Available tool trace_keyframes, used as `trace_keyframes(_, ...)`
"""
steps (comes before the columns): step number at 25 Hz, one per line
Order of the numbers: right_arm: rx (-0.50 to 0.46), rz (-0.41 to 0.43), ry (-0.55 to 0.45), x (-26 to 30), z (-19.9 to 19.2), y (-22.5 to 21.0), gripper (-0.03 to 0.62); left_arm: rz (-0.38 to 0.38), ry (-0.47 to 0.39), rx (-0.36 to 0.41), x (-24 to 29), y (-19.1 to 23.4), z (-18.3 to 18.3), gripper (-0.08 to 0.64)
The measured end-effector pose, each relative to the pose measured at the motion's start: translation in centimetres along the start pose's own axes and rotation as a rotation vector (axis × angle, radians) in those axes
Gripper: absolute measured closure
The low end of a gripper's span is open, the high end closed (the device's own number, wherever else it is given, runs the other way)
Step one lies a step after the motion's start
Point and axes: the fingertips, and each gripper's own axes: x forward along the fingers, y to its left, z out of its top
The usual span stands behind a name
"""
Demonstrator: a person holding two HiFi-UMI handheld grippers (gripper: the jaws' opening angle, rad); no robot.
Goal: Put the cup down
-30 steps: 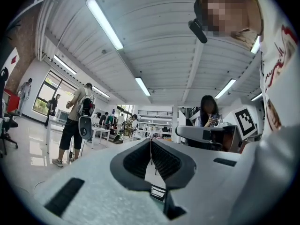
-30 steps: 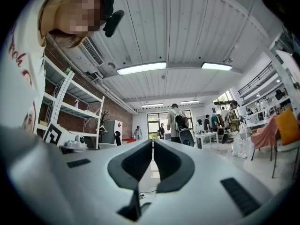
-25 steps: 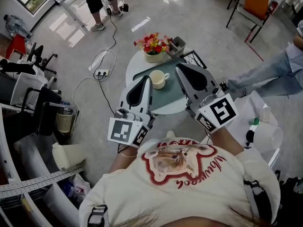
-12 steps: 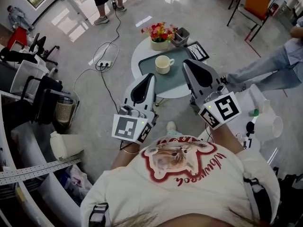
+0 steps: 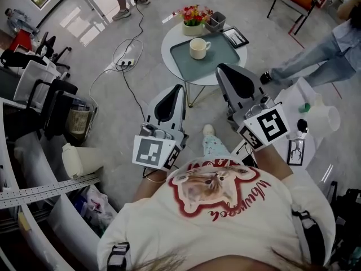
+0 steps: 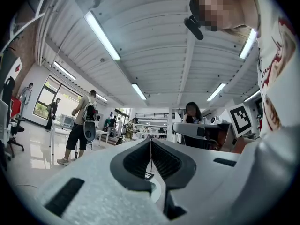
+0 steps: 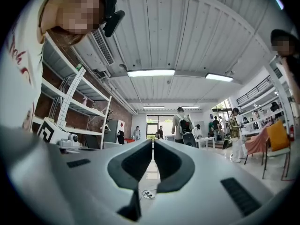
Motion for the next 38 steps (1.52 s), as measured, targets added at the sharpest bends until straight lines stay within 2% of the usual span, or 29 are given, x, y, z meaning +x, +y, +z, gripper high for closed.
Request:
trace_keyframes(8,0.036,-0.062,-0.003,-5.4,0.6,5.5,0.56,-0.046,0.016,-0.004,-6.1,-3.7,0.3,0.545)
trace_keyframes(12,0.005,-0.094,-0.024,-7.6,2.1,6.7,0.56,-0.053,-0.009,0.009,-7.5,-5.1,1.6,0.545)
trace_keyframes(15,0.021,-0.107,-0.037,-9.3,2.4,6.9,0.56,-0.065,-0.016,0.028,-8.0,-6.7,2.1,0.545)
trace_keyframes(19,0.049,-0.105,-0.054,-11.5,2.7,8.0,0.56,-0.083,-0.01,0.059,-9.3,-9.4,2.6,0.545)
trace_keyframes(23,0.022,-0.098,-0.058,-14.5,3.5,9.3,0.56,-0.076,-0.022,0.061,-11.0,-12.1,3.2,0.545)
trace_keyframes(33,0.011,-0.067,-0.045,-26.2,4.4,12.7,0.56,-0.062,-0.022,0.029,-16.6,-23.4,2.6,0.545)
trace_keyframes(38,0.013,-0.042,-0.023,-32.9,4.4,15.1,0.56,-0.028,-0.007,0.011,-20.4,-29.1,1.5,0.545)
